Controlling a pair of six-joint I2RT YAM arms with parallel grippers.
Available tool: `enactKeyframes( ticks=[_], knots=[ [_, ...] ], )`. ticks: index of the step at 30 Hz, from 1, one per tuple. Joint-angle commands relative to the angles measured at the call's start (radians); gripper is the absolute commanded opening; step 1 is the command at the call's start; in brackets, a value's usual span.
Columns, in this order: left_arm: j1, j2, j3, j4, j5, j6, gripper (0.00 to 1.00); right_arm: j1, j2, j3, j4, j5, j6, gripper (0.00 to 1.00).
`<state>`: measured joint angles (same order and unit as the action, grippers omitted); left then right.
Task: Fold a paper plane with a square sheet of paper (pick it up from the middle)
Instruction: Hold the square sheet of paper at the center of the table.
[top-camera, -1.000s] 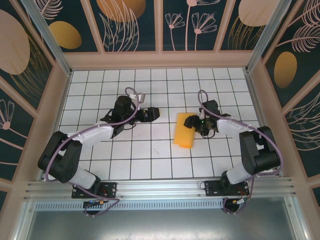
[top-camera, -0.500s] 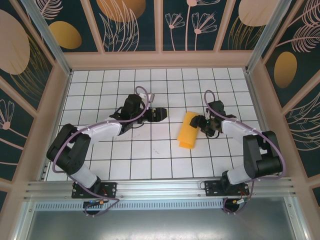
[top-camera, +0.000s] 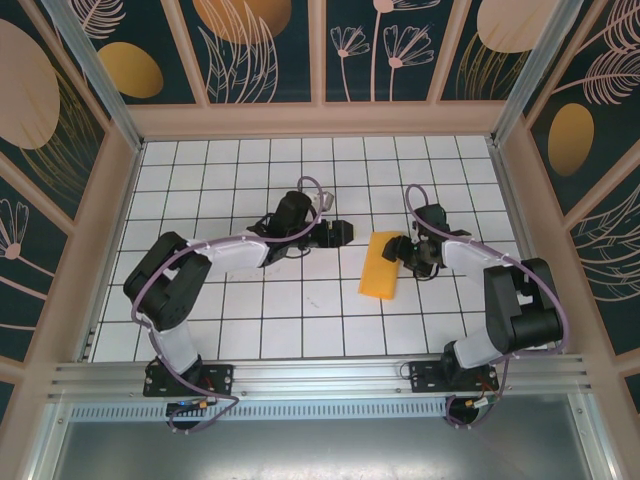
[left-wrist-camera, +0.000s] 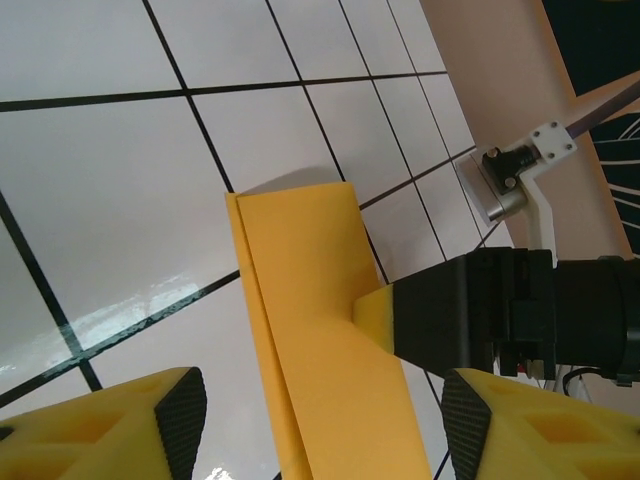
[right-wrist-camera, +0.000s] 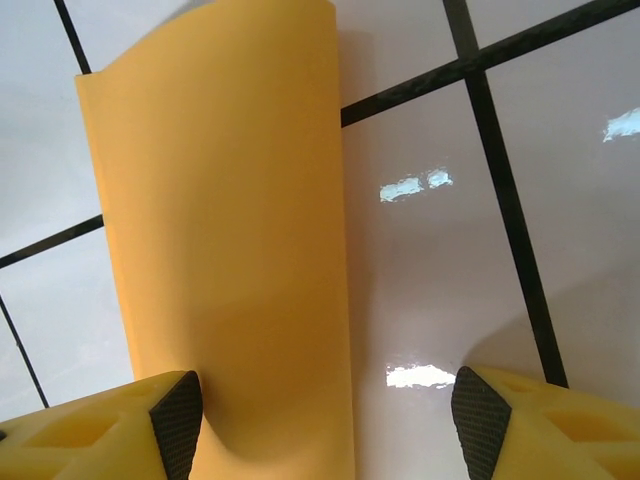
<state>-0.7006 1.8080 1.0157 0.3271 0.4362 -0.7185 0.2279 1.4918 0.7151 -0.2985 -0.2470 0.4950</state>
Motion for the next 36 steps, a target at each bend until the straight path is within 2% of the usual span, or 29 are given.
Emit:
enactKeyframes(
  ticks=[1, 14, 27, 36],
  knots=[
    [-0.010, 0.026, 0.044, 0.032, -0.008, -0.035, 0.65, -0.005, 0.018, -0.018, -0.018, 0.038, -0.005, 0.71],
    [-0.014, 0.072, 0.063, 0.043, 0.009, -0.072, 0.61, -0.004, 0.012, -0.013, 0.025, -0.041, 0.010, 0.73],
    [-0.015, 0.091, 0.081, 0.036, 0.023, -0.076, 0.58, 0.007, -0.015, 0.021, -0.013, -0.022, 0.031, 0.74],
    [-0.015, 0.096, 0.092, 0.033, 0.035, -0.072, 0.57, 0.024, -0.001, 0.034, -0.046, 0.046, 0.035, 0.74]
  ],
)
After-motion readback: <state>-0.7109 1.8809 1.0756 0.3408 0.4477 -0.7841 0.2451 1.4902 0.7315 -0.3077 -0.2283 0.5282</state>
